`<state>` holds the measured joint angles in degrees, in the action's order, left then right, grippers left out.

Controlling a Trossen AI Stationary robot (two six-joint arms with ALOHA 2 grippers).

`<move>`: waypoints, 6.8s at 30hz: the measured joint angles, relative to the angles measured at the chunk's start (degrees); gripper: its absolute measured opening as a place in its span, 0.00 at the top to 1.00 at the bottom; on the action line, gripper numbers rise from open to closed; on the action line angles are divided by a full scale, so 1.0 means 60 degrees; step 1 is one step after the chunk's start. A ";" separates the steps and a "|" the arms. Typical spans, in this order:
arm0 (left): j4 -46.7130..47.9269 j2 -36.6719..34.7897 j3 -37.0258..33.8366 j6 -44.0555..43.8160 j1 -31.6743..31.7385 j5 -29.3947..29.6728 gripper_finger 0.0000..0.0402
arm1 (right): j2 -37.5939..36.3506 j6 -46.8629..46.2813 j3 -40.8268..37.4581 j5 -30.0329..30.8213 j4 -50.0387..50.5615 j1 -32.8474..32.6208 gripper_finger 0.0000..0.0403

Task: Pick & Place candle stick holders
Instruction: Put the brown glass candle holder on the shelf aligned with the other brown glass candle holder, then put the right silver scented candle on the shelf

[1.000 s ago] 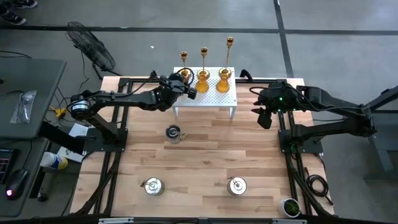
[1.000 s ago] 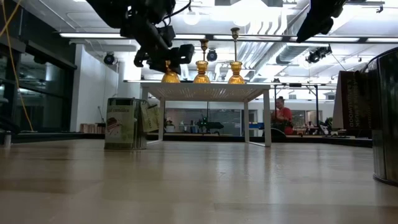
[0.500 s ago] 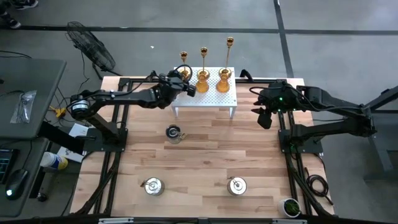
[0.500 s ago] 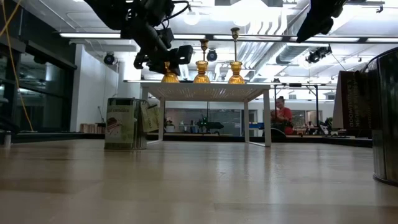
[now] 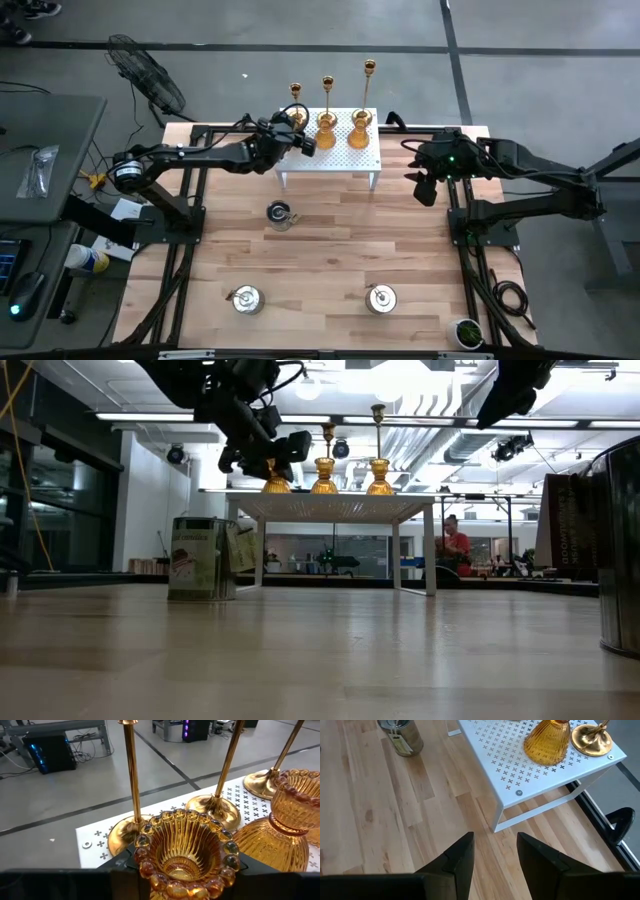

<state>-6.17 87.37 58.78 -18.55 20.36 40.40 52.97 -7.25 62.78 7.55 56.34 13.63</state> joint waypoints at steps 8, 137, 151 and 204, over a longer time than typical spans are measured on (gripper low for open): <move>0.0038 0.0000 0.0000 -0.0415 0.0008 0.0040 0.68 | 0.0000 0.0000 0.0001 -0.0004 0.0000 -0.0003 0.65; 0.0061 -0.2846 0.0000 0.0372 -0.1710 -0.0240 0.21 | -0.0007 -0.0087 0.0000 -0.0990 0.0302 0.0000 0.65; 0.2910 -0.4492 0.0000 -0.1244 -0.3183 -0.0240 0.21 | -0.0004 -0.1198 0.0000 -0.2643 0.0404 -0.0006 0.65; 0.9721 -0.8080 -0.0011 -0.1803 -0.3712 -0.2393 0.22 | 0.4339 -0.9924 0.0001 -0.2574 -0.1235 -0.7712 0.28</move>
<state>52.16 38.89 58.72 -29.36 -1.91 26.04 79.00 -66.79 62.79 -7.89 48.93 -32.64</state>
